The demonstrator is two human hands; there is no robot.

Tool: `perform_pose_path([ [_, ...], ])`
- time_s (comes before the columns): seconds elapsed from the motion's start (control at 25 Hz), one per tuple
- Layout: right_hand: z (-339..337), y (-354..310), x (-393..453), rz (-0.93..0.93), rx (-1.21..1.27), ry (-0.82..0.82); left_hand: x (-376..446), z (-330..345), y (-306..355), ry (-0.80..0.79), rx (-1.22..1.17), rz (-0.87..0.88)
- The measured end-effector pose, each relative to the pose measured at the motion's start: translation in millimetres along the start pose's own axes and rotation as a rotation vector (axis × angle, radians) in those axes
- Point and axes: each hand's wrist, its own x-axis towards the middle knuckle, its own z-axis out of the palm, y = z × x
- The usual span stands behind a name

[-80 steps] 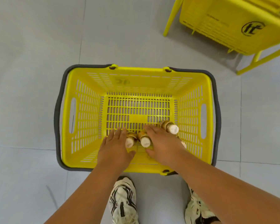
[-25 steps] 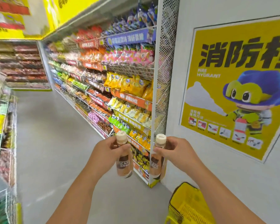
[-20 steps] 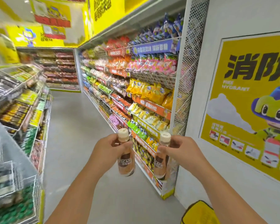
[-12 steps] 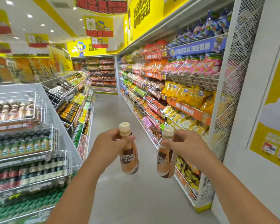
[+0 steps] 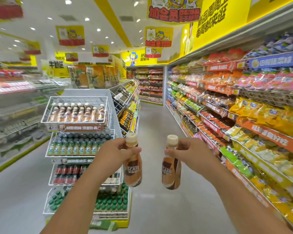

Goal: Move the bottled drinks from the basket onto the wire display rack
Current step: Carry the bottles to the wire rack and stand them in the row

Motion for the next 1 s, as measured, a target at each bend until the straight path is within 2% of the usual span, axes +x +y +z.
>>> perform_pose_path([
  [0.16, 110, -52, 73, -0.104, 0.076, -0.057, 44, -104, -54, 0.080, 0.017, -0.023],
  [0.36, 201, -103, 151, -0.146, 0.114, -0.136, 99, -195, -98, 0.172, 0.028, -0.075],
  [0.76, 305, -92, 356, -0.230, 0.102, -0.252, 267, -236, -172, 0.273, 0.034, -0.101],
  [1.0, 341, -91, 481, -0.279, 0.055, -0.246, 385, -258, -199, 0.332, 0.047, -0.112],
])
